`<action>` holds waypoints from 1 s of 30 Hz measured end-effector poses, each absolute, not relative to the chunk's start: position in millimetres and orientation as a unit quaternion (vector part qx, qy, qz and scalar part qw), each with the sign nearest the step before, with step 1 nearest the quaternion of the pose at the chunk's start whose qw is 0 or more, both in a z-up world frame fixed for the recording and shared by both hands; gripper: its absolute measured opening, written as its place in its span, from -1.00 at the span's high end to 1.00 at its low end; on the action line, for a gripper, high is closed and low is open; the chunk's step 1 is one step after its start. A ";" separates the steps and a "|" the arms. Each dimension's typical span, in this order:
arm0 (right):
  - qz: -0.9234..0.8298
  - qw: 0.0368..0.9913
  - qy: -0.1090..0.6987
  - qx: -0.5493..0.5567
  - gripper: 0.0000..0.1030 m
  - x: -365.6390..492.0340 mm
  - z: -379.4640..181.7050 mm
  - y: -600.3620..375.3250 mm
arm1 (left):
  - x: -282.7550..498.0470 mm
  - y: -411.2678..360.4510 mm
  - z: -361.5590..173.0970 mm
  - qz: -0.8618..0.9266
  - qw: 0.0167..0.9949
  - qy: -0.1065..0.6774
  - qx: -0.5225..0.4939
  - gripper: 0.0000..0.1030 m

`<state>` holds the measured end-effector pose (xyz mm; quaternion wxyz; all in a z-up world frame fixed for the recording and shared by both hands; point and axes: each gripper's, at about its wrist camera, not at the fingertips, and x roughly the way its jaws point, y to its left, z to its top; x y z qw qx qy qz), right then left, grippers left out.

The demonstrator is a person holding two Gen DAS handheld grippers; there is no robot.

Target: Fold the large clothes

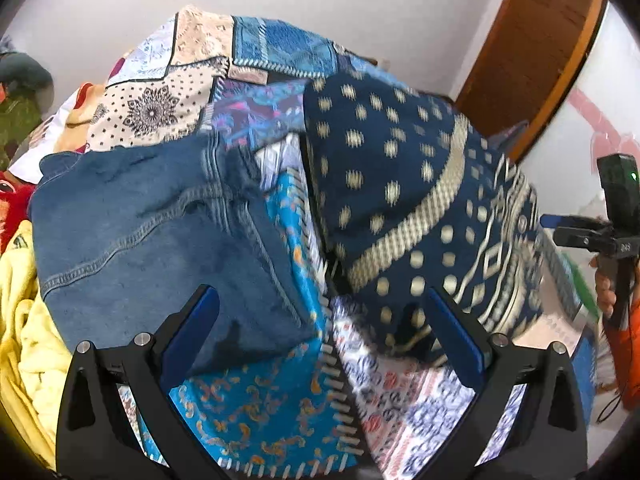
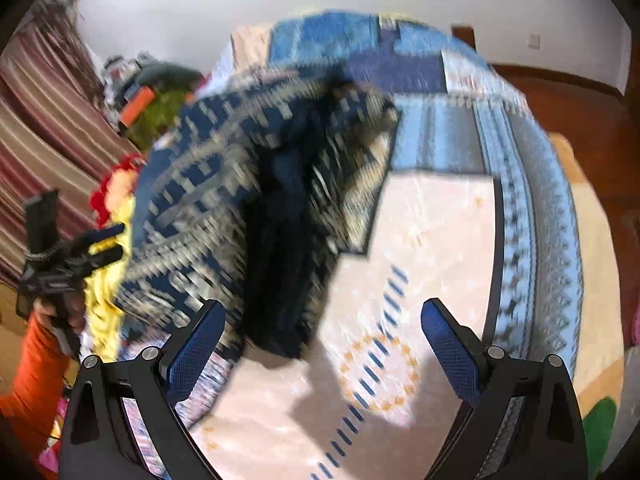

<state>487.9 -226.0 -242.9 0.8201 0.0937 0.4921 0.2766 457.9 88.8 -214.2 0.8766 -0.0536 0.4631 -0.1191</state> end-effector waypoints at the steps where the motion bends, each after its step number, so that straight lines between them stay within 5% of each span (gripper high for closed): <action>1: 0.284 0.821 0.485 0.100 -0.90 489.6 -237.5 -223.2 | 463.3 89.0 -212.7 -0.125 0.876 0.461 -0.063 -1.00; 6: 0.315 0.815 0.472 0.116 -0.90 517.9 -228.2 -185.0 | 497.6 79.9 -213.7 -0.170 0.863 0.458 -0.129 -1.00; 16: 0.352 0.730 0.542 0.222 -0.97 597.8 -299.1 -165.8 | 573.0 79.9 -273.2 -0.222 0.789 0.499 -0.282 -1.00; 21: 0.355 0.732 0.542 0.212 -0.99 608.5 -301.7 -155.7 | 589.4 72.4 -271.2 -0.229 0.801 0.480 -0.273 -0.99; 25: 0.353 0.741 0.529 0.216 -0.86 603.7 -297.9 -153.9 | 587.0 69.5 -267.0 -0.227 0.810 0.466 -0.273 -0.68; 30: 0.358 0.747 0.518 0.212 -0.18 588.9 -281.2 -151.1 | 556.1 73.4 -246.4 -0.254 0.827 0.437 -0.246 0.10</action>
